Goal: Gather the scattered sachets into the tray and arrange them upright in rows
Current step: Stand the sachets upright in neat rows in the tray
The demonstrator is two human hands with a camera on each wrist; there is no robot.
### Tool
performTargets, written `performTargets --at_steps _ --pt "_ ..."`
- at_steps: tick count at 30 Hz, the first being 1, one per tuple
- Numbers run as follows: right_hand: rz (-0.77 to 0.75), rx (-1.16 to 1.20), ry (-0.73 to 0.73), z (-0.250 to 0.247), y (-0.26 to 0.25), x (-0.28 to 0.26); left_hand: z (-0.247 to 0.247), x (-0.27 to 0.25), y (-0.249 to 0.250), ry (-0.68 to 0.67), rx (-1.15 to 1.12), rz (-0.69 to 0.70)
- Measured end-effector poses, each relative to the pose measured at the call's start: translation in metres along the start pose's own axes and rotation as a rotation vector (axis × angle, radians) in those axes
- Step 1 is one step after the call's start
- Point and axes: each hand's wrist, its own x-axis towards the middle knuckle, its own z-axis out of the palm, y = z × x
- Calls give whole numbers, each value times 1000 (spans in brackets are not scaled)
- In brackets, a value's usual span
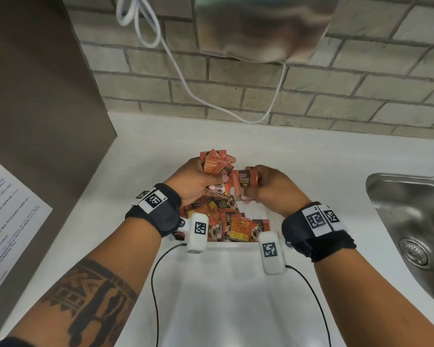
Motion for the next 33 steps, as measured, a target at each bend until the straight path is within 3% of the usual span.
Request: performTargets --at_steps 5,9,16,21,27,33 --pt "114 520 -103 13 2 -13 1 1 -2 83 -8 -30" --pt "142 667 -126 16 6 -18 15 4 -8 112 7 -48" --pt "60 649 17 8 22 -18 56 12 -11 214 -64 -70" --pt "6 670 63 -3 34 -18 77 13 -5 206 -129 -77" --pt "35 684 107 -9 35 -11 70 14 -4 237 -234 -107" --pt "52 714 110 -6 24 -1 55 15 -5 282 -117 -54"
